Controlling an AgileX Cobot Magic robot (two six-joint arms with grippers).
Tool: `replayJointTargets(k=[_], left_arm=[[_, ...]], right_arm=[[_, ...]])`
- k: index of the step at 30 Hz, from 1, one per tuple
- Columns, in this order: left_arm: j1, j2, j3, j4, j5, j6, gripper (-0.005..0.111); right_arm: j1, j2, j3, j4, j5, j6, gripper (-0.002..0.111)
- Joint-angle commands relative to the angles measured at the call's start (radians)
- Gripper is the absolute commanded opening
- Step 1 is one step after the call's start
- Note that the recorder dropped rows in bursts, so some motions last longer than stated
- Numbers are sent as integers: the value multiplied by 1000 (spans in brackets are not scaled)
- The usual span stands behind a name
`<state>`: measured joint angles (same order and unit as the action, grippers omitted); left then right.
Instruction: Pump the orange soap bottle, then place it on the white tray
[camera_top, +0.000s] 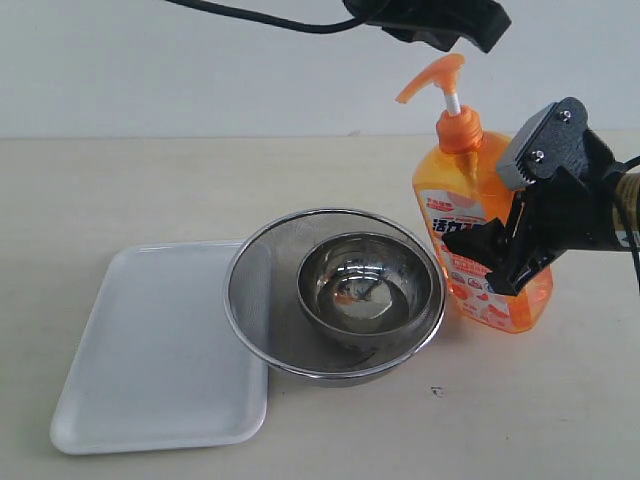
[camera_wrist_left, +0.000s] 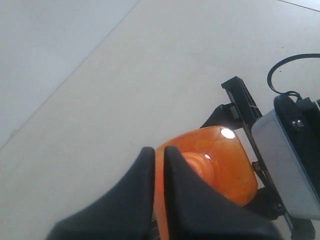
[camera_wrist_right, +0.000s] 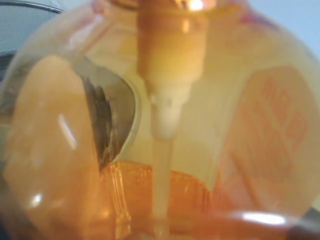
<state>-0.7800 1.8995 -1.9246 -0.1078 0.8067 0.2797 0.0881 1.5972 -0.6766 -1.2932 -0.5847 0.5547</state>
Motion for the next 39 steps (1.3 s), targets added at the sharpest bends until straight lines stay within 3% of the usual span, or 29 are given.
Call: replayJointTargets(k=[1, 29, 39], left_arm=[[-9, 10, 4, 3, -18, -18, 5], [-9, 64, 6, -25, 92, -37, 5], [-9, 64, 67, -48, 99, -37, 5]], right_arm=[[3, 7, 9, 0, 4, -6, 0], [3, 7, 9, 0, -3, -6, 0], [3, 7, 9, 0, -1, -6, 0]])
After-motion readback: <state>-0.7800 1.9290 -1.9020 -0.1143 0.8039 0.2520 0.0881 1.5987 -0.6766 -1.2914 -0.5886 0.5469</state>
